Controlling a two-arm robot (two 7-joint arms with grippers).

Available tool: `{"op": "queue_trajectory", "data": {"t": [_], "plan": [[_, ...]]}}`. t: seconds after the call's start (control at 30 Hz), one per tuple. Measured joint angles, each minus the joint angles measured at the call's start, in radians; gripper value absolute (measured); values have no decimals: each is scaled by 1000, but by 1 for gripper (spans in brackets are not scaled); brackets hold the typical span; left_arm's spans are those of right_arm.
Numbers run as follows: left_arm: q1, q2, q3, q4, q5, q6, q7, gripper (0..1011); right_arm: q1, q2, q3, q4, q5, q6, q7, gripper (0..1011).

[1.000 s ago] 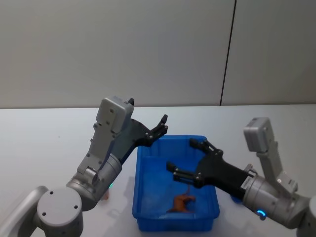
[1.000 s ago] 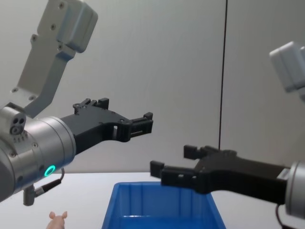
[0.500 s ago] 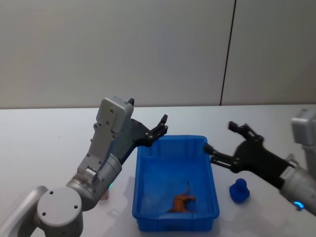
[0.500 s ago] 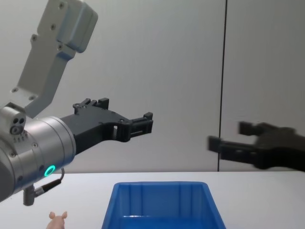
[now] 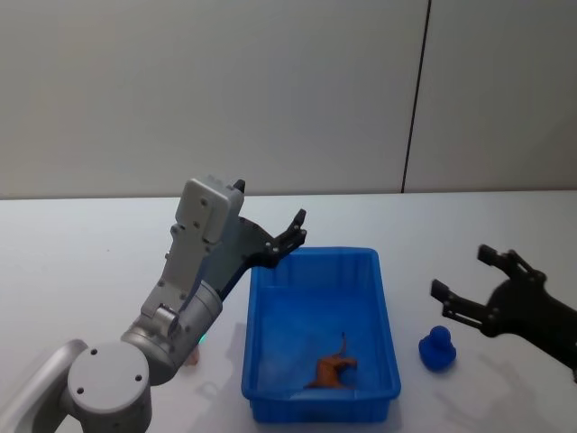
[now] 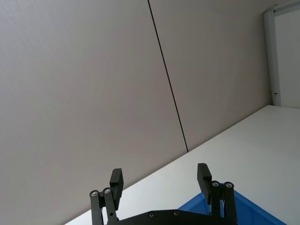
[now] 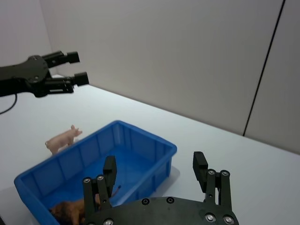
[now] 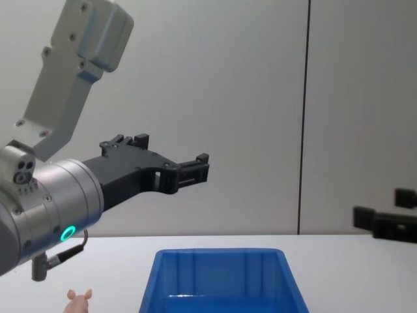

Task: Pick up the two dolls from the table and place them into the box.

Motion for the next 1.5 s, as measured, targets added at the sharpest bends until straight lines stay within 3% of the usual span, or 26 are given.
{"op": "queue_trajectory", "data": {"t": [0.4, 0.67, 0.97, 1.5], "plan": [[0, 0, 0, 0, 0, 0, 0, 1001, -75, 70, 34, -57, 24, 99, -59, 1001], [0, 0, 0, 0, 0, 0, 0, 1001, -85, 80, 33, -57, 11, 141, -72, 1001], [0, 0, 0, 0, 0, 0, 0, 1001, -50, 53, 5, -7, -36, 168, -53, 1001], [0, 0, 0, 0, 0, 0, 0, 1001, 23, -21, -55, 133, -134, 162, -45, 1001]]}}
